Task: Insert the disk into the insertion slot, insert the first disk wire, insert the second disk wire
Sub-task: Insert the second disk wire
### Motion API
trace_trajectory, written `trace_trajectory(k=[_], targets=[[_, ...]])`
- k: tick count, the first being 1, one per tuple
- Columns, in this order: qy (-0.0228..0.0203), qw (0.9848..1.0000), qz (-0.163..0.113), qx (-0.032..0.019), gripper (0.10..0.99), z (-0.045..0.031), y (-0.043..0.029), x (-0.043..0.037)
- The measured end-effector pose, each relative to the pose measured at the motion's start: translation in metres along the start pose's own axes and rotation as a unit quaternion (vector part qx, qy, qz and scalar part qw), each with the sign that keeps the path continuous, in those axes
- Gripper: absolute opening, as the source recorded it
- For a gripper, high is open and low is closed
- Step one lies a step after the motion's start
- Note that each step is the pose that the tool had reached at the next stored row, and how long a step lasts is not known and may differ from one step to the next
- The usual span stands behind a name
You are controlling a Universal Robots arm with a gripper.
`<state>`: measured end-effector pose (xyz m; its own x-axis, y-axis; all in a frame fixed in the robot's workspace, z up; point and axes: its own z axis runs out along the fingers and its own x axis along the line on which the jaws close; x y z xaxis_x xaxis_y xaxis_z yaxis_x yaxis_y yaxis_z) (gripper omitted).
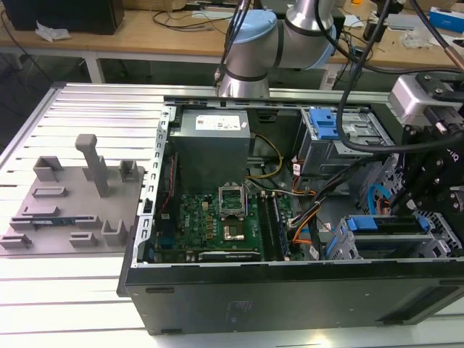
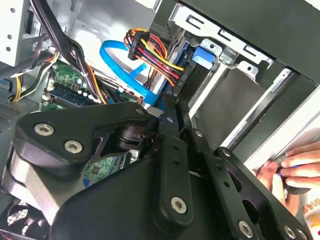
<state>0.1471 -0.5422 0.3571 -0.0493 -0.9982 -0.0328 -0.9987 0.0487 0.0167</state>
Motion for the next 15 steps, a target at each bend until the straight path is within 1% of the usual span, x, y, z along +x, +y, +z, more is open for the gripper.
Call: trace_trajectory(k=[4, 7, 8, 9, 10, 11, 13, 15], targets=[[0.0005, 1.0, 0.0, 0.0, 0.161, 0.0002, 0.0011, 0.0], [0.0031, 1.0, 0.0, -0.0023, 0.161, 0.0007, 0.0012, 0.0001], [0.0052, 1.0, 0.0, -0.0067, 0.161, 0.0006, 0.0011, 0.0001], [0.0058, 0.9999, 0.0, -0.0113, 0.161, 0.0007, 0.001, 0.0], [0.0062, 0.9999, 0.001, -0.0149, 0.161, 0.0007, 0.0001, 0.0], [0.0065, 0.9998, 0.001, -0.0205, 0.161, 0.0006, -0.0045, -0.0002], [0.0064, 0.9997, 0.004, -0.0225, 0.161, 0.0007, -0.0086, -0.0004], [0.0061, 0.9996, 0.015, -0.0249, 0.161, 0.0015, -0.0089, -0.0003]])
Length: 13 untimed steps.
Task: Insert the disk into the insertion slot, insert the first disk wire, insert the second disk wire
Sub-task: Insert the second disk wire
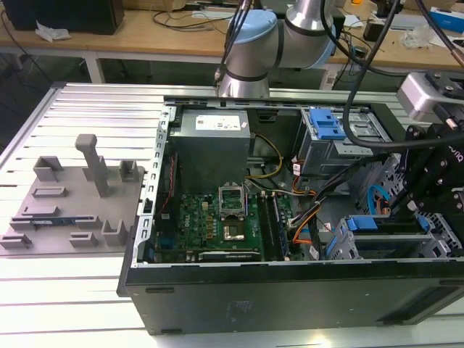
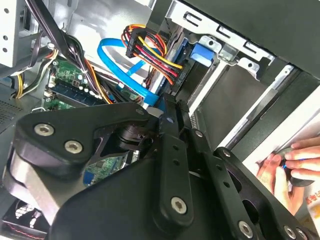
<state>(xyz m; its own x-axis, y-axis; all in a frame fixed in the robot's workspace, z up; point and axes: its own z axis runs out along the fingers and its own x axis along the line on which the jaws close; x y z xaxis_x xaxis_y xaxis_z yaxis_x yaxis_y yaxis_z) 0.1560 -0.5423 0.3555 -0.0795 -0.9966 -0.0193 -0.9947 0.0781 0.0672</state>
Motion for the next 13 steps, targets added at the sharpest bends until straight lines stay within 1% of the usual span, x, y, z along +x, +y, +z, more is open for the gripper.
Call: trace_trajectory(k=[4, 13], targets=[[-0.0005, 1.0, 0.009, -0.0013, 0.161, 0.0007, -0.0004, -0.0001], [-0.0001, 1.0, 0.007, -0.0027, 0.161, 0.0024, -0.0011, -0.0022]])
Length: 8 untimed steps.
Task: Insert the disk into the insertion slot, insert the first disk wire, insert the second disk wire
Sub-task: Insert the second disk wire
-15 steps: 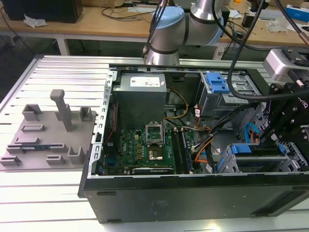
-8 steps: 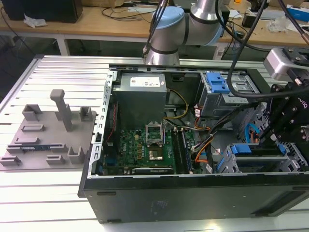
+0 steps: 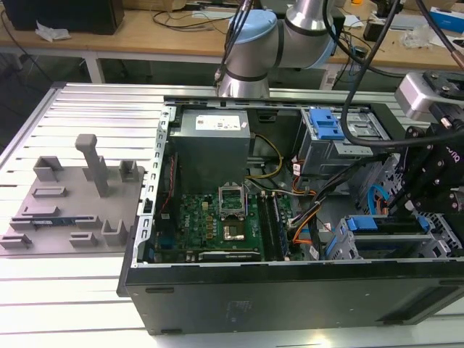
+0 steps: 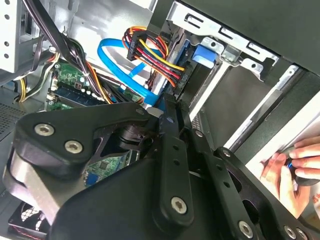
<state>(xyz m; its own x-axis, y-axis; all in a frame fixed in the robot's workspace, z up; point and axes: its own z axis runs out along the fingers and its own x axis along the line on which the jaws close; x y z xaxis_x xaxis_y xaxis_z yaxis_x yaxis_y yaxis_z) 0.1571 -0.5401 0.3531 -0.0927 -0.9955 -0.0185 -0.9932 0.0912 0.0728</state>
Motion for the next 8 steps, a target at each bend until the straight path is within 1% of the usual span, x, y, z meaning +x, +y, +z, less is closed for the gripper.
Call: trace_trajectory(k=[4, 8], targets=[[0.0008, 1.0, -0.008, -0.0024, 0.161, 0.0013, -0.0016, -0.0002], [0.0013, 0.9999, -0.015, -0.0028, 0.161, 0.0026, -0.0018, -0.0002]])
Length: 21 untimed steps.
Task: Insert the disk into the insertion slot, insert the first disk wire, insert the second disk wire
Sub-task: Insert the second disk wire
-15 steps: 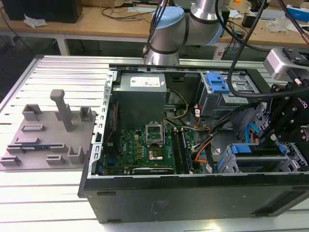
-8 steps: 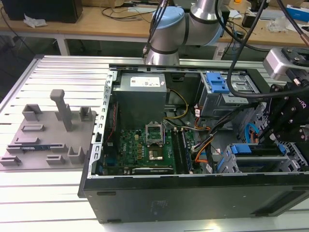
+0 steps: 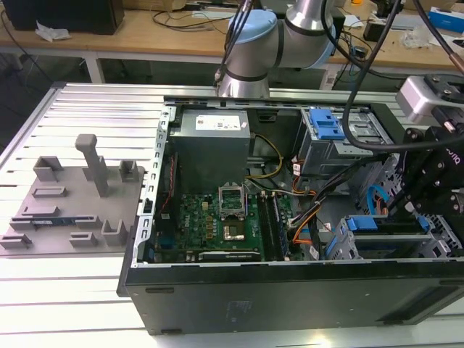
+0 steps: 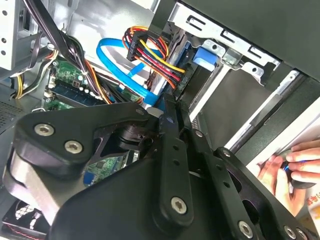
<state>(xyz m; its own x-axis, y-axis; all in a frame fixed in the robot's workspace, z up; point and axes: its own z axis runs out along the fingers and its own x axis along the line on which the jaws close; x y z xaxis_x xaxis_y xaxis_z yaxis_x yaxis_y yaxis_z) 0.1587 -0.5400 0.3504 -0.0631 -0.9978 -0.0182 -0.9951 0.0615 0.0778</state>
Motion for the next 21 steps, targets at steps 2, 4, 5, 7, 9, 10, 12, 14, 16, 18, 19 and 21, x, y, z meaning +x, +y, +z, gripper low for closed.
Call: trace_trajectory(k=[2, 4, 5, 7, 9, 10, 12, 14, 16, 18, 19, 21], targets=[[0.0003, 1.0, -0.004, -0.0001, 0.161, 0.0005, -0.0001, 0.0], [0.0005, 1.0, -0.006, -0.0001, 0.161, 0.0008, -0.0003, 0.0], [0.0005, 1.0, -0.007, -0.0002, 0.161, 0.0008, -0.0005, 0.0], [0.0006, 1.0, -0.008, -0.0002, 0.161, 0.001, -0.0009, 0.0], [0.0007, 1.0, -0.009, -0.0002, 0.161, 0.001, -0.0009, 0.0], [0.0007, 1.0, -0.009, -0.0002, 0.161, 0.001, -0.0009, 0.0], [0.0007, 1.0, -0.009, -0.0002, 0.161, 0.001, -0.0009, 0.0], [0.0008, 1.0, -0.01, -0.0002, 0.161, 0.001, -0.0009, 0.0], [0.0011, 1.0, -0.01, -0.0002, 0.161, 0.0019, -0.0009, 0.0], [0.0021, 1.0, -0.01, -0.0001, 0.161, 0.0036, -0.0011, 0.0], [0.0022, 1.0, -0.01, -0.0001, 0.161, 0.0043, -0.0011, 0.0], [0.0024, 1.0, -0.01, -0.0001, 0.161, 0.0052, -0.0012, 0.0001]])
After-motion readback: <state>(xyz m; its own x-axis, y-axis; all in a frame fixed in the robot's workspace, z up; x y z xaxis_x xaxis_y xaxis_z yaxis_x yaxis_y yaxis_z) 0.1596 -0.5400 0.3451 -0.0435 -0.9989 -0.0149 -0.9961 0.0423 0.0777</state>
